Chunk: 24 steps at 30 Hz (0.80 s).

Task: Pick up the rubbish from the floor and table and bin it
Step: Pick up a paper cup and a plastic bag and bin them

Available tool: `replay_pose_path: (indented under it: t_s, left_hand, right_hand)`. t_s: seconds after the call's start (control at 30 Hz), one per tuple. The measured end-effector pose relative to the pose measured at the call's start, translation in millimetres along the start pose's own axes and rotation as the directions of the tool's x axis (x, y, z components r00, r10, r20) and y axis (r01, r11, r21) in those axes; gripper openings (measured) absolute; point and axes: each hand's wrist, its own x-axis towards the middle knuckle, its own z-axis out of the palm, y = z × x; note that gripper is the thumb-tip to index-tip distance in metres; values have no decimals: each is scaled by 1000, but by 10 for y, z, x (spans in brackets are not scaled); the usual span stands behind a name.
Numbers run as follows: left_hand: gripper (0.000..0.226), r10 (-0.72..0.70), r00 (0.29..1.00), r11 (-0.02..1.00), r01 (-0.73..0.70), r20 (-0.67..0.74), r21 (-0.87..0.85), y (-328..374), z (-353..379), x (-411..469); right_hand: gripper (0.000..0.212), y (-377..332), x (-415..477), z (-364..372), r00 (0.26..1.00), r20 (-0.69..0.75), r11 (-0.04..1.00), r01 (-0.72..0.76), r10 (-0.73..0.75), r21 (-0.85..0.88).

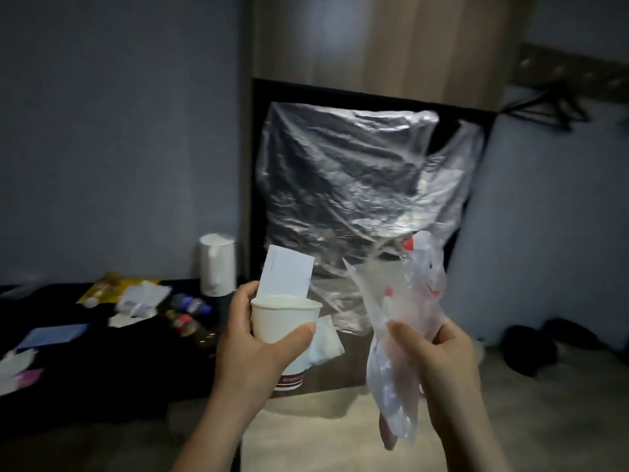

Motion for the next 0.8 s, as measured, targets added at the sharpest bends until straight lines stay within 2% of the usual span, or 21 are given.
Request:
replay_pose_path:
  t_s: [0.17,0.33,0.53,0.8]
  left_hand:
    - [72,-6,978,997,21,209,-69,-62,1671,-291]
    - [72,-16,937,995,48,348,-83,-55,3018,-528]
    - [76,-50,865,994,92,499,-58,-201,4173,-645]
    - [70,-85,770,988,146,633,-45,-659,5321,-327]
  right_hand:
    - [6,128,438,-1615,966,-257,999,-27,18,-32]
    - [5,218,661,-2860,912,-410,997,-31,-1,-71]
    - [8,521,816,-3848,816,-576,994,-90,41,-56]
    - [5,942,1453,-4426,679,-733,978,-180,44,-109]
